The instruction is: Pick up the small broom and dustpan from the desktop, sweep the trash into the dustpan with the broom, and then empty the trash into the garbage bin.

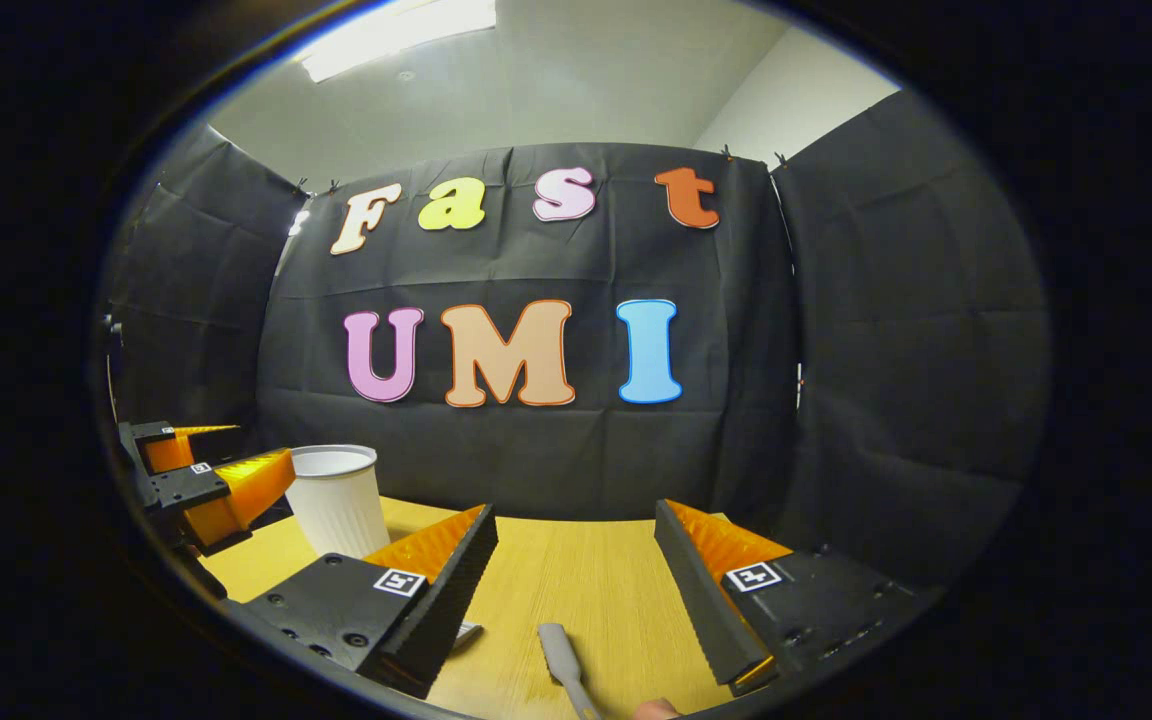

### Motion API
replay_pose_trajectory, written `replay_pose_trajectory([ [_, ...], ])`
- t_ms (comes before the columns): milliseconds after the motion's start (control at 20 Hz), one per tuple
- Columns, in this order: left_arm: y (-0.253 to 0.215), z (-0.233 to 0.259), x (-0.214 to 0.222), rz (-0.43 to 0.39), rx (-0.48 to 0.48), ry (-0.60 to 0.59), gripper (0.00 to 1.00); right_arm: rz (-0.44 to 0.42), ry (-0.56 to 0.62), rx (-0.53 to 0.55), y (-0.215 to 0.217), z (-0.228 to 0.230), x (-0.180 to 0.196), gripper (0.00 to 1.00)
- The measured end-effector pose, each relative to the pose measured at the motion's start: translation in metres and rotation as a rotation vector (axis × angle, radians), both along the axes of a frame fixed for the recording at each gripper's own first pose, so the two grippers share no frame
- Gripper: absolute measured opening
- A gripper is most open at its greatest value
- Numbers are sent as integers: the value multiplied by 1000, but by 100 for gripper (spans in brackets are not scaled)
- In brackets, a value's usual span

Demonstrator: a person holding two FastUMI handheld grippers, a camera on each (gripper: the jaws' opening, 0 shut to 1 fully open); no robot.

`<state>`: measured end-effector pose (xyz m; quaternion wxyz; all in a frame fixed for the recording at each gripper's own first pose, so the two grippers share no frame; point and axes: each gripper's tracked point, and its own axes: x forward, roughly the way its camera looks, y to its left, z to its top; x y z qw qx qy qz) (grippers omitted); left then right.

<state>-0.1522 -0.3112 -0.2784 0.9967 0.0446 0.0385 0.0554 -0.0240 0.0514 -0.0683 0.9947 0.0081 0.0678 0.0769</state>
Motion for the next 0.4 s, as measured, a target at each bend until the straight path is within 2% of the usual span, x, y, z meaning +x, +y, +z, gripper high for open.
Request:
replay_pose_trajectory([
  [250,3,3,5,5,19,-5,93,4,12,-4,1,-1,2,92],
  [300,1,2,5,1,23,-1,100,7,12,-1,2,-1,2,92],
  [400,0,2,8,0,30,0,100,7,13,-7,0,1,3,92],
])
